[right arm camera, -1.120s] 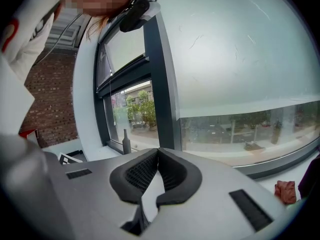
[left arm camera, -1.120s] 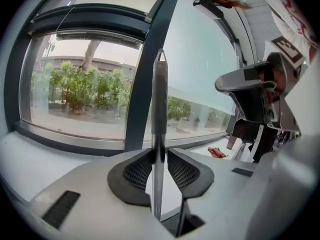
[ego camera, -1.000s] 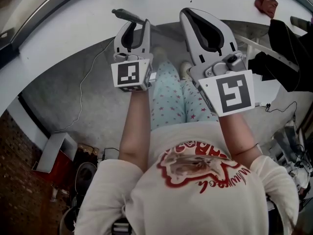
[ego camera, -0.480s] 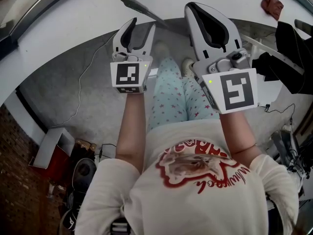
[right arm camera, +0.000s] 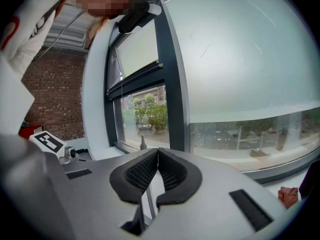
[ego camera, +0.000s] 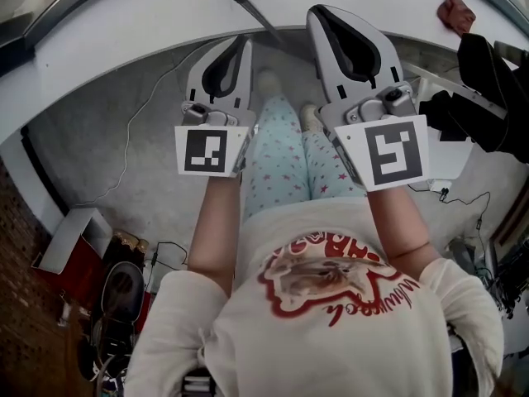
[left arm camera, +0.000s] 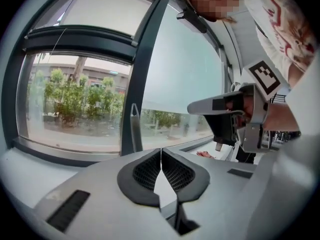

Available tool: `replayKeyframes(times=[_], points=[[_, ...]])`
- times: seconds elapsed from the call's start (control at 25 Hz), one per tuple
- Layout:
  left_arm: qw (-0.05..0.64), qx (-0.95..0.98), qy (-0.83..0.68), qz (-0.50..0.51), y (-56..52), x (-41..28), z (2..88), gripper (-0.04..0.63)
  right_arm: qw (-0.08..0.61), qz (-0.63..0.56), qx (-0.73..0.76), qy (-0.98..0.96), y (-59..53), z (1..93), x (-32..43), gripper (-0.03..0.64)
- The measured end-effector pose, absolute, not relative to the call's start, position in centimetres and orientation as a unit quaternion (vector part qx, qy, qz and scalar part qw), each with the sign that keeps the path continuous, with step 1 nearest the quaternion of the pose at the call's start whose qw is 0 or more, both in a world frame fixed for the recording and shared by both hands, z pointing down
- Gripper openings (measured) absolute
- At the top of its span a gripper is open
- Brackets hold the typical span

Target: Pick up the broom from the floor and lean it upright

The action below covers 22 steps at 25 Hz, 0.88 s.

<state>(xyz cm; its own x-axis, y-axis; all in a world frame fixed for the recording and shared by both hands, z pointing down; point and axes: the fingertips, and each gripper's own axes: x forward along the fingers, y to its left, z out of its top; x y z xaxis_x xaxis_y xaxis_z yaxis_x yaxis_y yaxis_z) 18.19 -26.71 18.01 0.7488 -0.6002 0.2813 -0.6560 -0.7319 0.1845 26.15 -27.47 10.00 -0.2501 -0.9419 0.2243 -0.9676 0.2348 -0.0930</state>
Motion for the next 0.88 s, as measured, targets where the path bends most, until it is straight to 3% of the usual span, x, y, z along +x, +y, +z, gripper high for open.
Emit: replayKeyframes(times=[0.44, 0.88], points=[[0.089, 0.942, -0.321, 0.050, -15.1, 22.8, 8.8, 0.020, 0.038, 0.085, 0.570, -0.816, -16.6, 4.8, 26.3, 0.025], [0.051, 0.932, -0.357, 0.020, -5.3, 19.6, -0.1, 0.020, -0.004, 0.022, 0.500, -0.866, -10.2, -4.7, 22.1, 0.025]])
